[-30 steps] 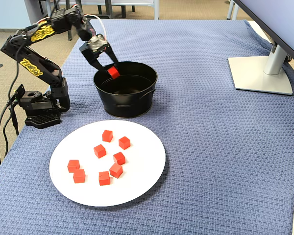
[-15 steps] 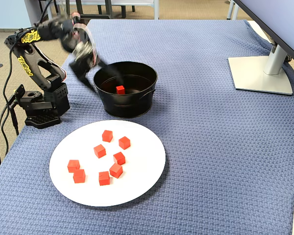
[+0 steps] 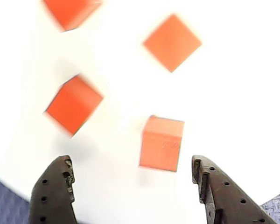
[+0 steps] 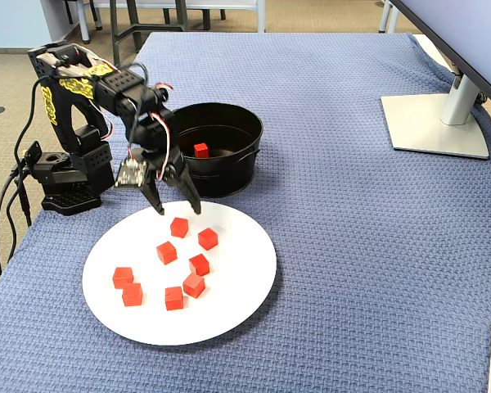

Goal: Pick up the red cubes from the white plate and place them in the black recipient

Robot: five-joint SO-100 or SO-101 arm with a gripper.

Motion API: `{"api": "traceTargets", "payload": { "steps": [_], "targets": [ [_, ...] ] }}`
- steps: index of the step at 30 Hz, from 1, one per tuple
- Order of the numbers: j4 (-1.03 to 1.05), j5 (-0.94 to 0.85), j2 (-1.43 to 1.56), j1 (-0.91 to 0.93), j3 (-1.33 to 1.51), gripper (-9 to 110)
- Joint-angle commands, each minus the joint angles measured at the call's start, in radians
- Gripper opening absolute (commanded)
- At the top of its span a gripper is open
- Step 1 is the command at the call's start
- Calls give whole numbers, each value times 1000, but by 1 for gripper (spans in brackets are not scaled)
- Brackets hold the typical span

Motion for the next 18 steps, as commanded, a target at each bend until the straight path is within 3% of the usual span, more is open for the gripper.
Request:
{"api": "traceTargets", "payload": {
  "steps": [1, 8, 18],
  "targets": [
    [-8, 81, -35, -26, -91, 25],
    [32, 161, -84, -69, -89, 22],
    [28, 41, -103, -84, -46, 22]
  ]
}}
